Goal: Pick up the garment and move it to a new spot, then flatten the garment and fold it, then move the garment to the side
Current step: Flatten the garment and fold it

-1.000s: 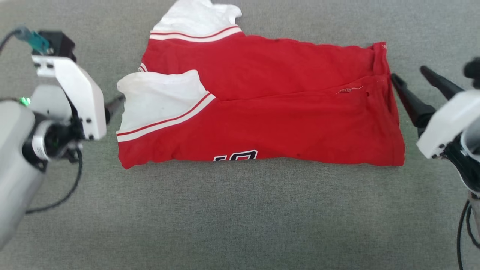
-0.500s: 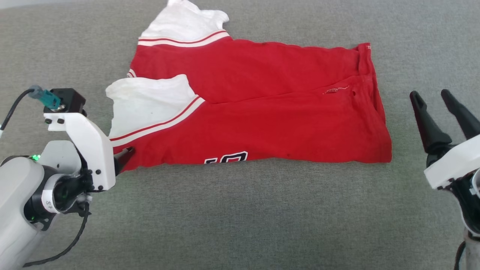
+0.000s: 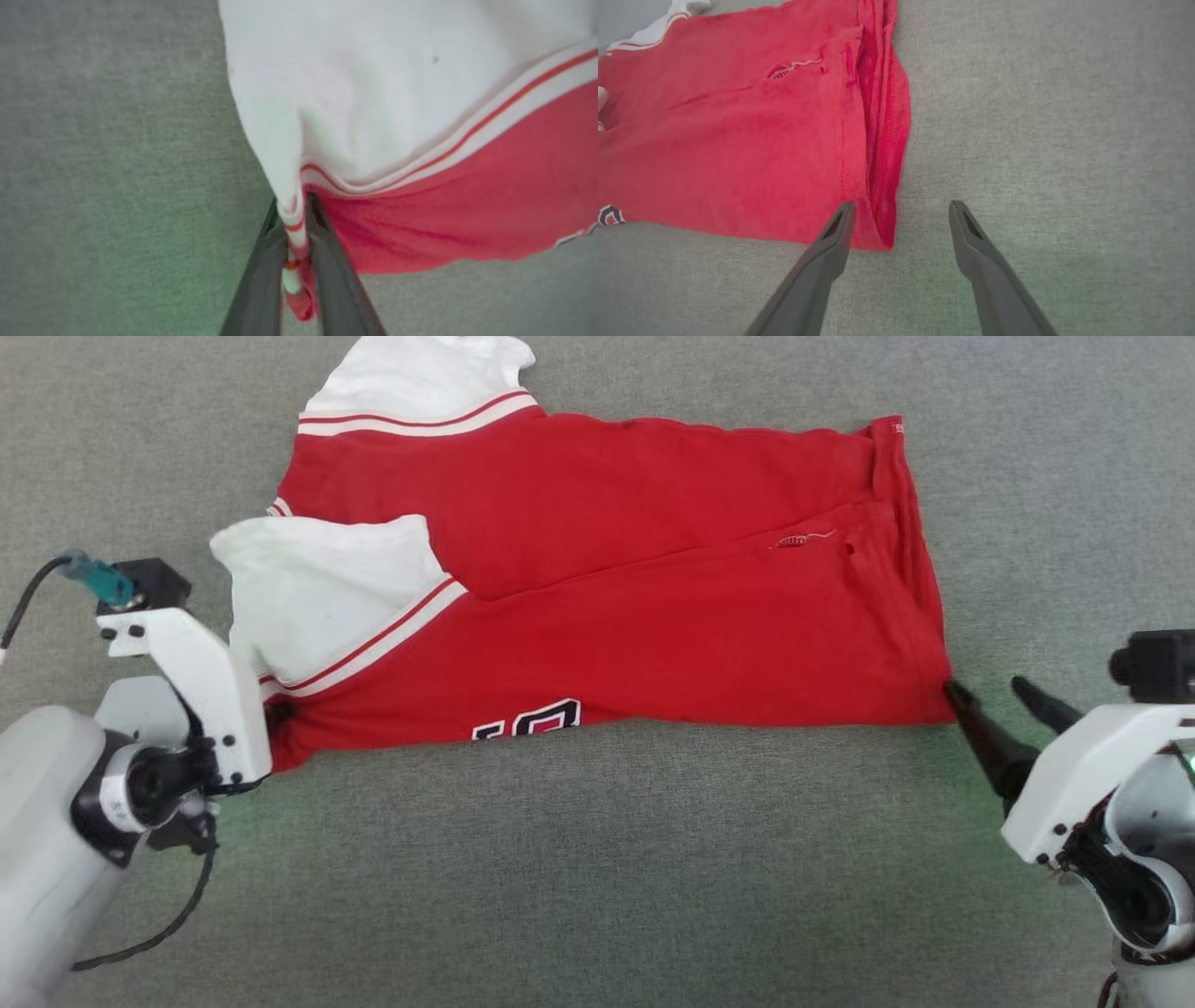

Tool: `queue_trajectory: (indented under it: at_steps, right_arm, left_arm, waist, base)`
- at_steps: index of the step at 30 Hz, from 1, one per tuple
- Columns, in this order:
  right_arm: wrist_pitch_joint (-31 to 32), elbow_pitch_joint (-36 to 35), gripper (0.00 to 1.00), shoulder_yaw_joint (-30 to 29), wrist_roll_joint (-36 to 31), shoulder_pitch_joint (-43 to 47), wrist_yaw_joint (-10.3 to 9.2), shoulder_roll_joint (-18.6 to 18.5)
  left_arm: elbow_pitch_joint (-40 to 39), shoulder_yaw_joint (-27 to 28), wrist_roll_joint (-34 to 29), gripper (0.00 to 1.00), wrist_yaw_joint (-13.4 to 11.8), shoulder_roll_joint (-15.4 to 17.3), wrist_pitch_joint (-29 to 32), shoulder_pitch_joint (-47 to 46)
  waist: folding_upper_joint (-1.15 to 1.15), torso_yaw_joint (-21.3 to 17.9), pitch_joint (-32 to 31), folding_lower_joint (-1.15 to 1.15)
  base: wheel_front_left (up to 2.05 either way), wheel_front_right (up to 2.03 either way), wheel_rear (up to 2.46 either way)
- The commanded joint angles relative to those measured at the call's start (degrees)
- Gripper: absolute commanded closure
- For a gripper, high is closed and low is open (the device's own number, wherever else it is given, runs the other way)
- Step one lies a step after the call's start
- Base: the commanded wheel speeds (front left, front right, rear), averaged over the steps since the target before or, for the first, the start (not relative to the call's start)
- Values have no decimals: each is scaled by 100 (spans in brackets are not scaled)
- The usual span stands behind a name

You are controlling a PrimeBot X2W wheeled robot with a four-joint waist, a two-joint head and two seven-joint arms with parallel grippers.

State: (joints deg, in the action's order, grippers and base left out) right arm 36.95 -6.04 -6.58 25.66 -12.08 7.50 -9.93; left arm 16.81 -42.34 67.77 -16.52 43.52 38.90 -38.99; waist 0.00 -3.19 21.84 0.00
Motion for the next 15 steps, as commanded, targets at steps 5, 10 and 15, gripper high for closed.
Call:
queue_trajectory:
  at_steps: [5,10,15]
  right_arm:
    - [731,295,0,79,-45,-303,-2,17]
    - [1167,654,0,223,-135,-662,-2,-100]
    - [1666,1363,0,507,-235,-955,-2,-168]
  left_arm:
    - [433,-313,-44,100,252,-504,45,-30]
    - [605,-364,-105,100,384,-676,29,-205]
    - [746,-400,-124,100,507,-826,10,-334]
  waist:
    - [0,116,95,0]
    - [0,241,153,0]
    - [0,348,206,0]
  base:
    - [0,0,0]
    - [0,0,0]
    - [0,0,0]
